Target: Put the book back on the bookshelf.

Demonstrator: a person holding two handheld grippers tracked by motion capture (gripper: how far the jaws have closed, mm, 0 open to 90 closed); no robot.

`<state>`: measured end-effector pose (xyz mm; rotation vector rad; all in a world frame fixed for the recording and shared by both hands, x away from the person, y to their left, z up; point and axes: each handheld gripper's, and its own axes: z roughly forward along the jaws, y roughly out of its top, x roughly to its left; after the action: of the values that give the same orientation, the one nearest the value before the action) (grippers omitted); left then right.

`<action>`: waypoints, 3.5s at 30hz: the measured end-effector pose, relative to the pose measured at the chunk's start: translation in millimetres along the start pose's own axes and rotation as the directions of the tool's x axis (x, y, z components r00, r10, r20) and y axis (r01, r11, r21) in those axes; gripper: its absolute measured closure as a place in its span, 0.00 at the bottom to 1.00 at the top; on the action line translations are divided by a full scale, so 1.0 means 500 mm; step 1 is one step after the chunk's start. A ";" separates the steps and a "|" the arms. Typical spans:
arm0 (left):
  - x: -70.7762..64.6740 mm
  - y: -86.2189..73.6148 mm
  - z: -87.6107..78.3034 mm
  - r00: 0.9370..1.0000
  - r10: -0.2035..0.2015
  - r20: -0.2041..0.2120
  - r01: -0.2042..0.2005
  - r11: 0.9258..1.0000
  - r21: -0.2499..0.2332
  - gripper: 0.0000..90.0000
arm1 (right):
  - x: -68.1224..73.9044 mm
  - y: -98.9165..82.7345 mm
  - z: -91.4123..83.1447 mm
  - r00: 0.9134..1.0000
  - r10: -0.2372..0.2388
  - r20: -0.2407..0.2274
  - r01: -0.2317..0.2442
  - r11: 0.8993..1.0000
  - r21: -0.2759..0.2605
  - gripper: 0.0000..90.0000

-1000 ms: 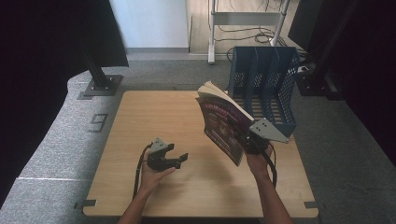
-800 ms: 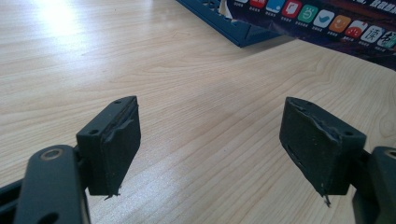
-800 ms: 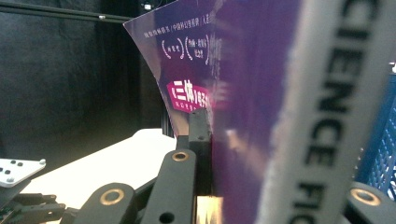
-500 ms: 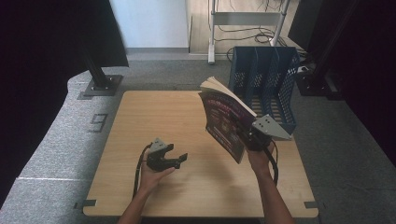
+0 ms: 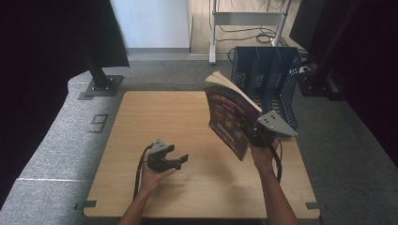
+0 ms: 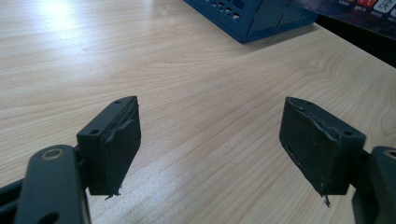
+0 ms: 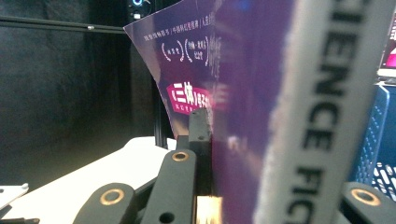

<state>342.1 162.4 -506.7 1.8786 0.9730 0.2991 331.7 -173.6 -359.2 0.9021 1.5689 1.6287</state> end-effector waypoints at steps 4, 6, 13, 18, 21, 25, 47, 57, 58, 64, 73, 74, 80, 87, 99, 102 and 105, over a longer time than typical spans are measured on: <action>0.000 -0.001 0.000 1.000 -0.002 0.000 0.002 1.000 0.001 0.23 | -0.007 0.006 0.000 1.000 0.008 0.014 -0.008 1.000 -0.002 0.91; 0.000 -0.001 0.000 1.000 -0.002 0.000 0.002 1.000 0.001 0.23 | -0.010 0.009 0.000 1.000 0.010 0.019 -0.010 1.000 -0.005 0.91; 0.000 -0.001 0.002 1.000 -0.002 0.001 0.002 1.000 0.005 0.23 | -0.021 0.016 -0.001 0.999 0.012 0.035 -0.012 1.000 -0.010 0.91; -0.001 -0.002 0.002 1.000 -0.003 0.004 0.003 1.000 0.008 0.23 | -0.029 0.019 -0.001 0.999 0.016 0.049 -0.015 1.000 -0.012 0.91; 0.000 -0.002 0.003 1.000 -0.004 0.003 0.004 1.000 0.005 0.23 | -0.033 0.021 -0.001 0.998 0.016 0.056 -0.016 1.000 -0.011 0.91; 0.000 -0.002 0.003 1.000 -0.001 0.003 0.001 1.000 0.009 0.23 | -0.039 0.024 -0.001 0.998 0.018 0.064 -0.017 1.000 -0.015 0.91; 0.001 -0.004 0.003 1.000 -0.001 0.001 0.001 1.000 0.015 0.23 | -0.061 0.035 -0.002 0.994 0.025 0.105 -0.022 0.999 -0.029 0.91; 0.002 -0.004 0.003 1.000 -0.002 0.000 0.002 1.000 0.016 0.23 | -0.083 0.038 -0.003 0.990 0.034 0.140 -0.030 0.999 -0.032 0.91; 0.002 -0.004 0.003 1.000 -0.002 0.000 0.002 1.000 0.016 0.23 | -0.085 0.038 -0.003 0.989 0.036 0.146 -0.031 0.999 -0.033 0.91; 0.002 -0.005 0.005 1.000 -0.002 0.002 0.002 1.000 0.021 0.23 | -0.100 0.036 -0.003 0.984 0.043 0.171 -0.038 0.999 -0.032 0.91; 0.004 -0.007 0.006 1.000 -0.005 -0.002 0.005 1.000 0.025 0.23 | -0.120 0.031 0.001 0.977 0.049 0.207 -0.044 0.999 -0.030 0.91; 0.004 -0.007 0.006 1.000 -0.006 -0.002 0.006 1.000 0.025 0.23 | -0.122 0.032 0.002 0.976 0.049 0.212 -0.043 0.999 -0.033 0.91; 0.004 -0.006 0.005 1.000 -0.006 -0.001 0.006 1.000 0.023 0.23 | -0.126 0.043 0.007 0.971 0.035 0.235 -0.026 0.999 -0.042 0.91; 0.004 -0.005 0.003 1.000 -0.006 0.000 0.006 1.000 0.021 0.23 | -0.133 0.046 0.018 0.969 0.025 0.247 -0.016 0.999 -0.036 0.91; 0.004 -0.005 0.004 1.000 -0.006 0.001 0.006 1.000 0.019 0.24 | -0.146 0.036 0.037 0.962 0.022 0.273 -0.015 1.000 -0.028 0.91; 0.004 -0.004 0.003 1.000 -0.005 0.002 0.005 1.000 0.021 0.24 | -0.150 0.032 0.043 0.959 0.023 0.282 -0.016 1.000 -0.025 0.91; 0.006 -0.004 0.002 1.000 -0.008 0.001 0.008 1.000 0.018 0.24 | -0.154 0.029 0.047 0.957 0.023 0.290 -0.017 1.000 -0.023 0.91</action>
<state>343.6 164.1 -509.6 1.8906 0.9854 0.2859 391.4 -227.7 -345.3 1.0954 1.3421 1.4465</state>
